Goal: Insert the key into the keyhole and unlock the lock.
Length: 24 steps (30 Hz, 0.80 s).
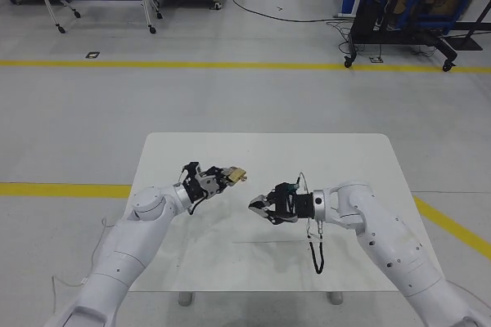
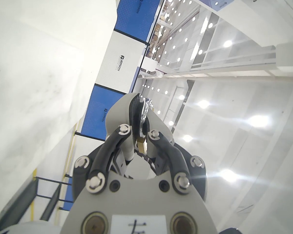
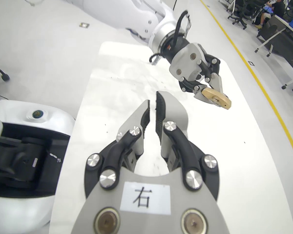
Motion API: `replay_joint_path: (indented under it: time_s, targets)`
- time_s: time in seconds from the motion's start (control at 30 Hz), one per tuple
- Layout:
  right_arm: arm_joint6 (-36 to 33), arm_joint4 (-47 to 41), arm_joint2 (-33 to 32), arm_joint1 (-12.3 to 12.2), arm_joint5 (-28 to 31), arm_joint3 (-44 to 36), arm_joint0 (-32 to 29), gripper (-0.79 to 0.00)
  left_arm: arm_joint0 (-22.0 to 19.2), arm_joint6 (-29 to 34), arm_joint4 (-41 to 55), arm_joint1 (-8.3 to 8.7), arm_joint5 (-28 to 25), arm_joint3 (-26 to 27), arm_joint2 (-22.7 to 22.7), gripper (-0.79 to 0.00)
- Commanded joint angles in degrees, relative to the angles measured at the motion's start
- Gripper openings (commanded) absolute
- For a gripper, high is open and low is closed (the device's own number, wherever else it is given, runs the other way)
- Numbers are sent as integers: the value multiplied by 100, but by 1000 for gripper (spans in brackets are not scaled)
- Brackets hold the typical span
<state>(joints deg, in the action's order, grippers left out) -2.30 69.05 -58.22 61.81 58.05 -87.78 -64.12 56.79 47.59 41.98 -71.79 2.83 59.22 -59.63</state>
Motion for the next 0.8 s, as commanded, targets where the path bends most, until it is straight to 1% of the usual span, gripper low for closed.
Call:
replay_joint_path:
  time_s: [0.0, 0.07, 0.23, 0.47, 0.77]
  targets:
    - [-43, 13, 112, 2, -5, 169, 122, -785, 48, -40, -240, 12, -268, 57, 5, -785]
    - [-43, -72, 197, 16, -5, 312, 220, -785, 96, -52, -403, 20, -423, 127, 11, -785]
    - [-128, -224, 371, 68, -9, 611, 440, -785, 186, -95, -560, 28, -519, 286, -6, -785]
    - [-268, -343, 587, 157, -162, 862, 666, -785, 317, -253, -910, 38, -638, 561, 12, -785]
    - [-517, -467, 756, 245, -407, 1157, 881, -785, 494, -295, -1170, 69, -633, 889, -45, -785]
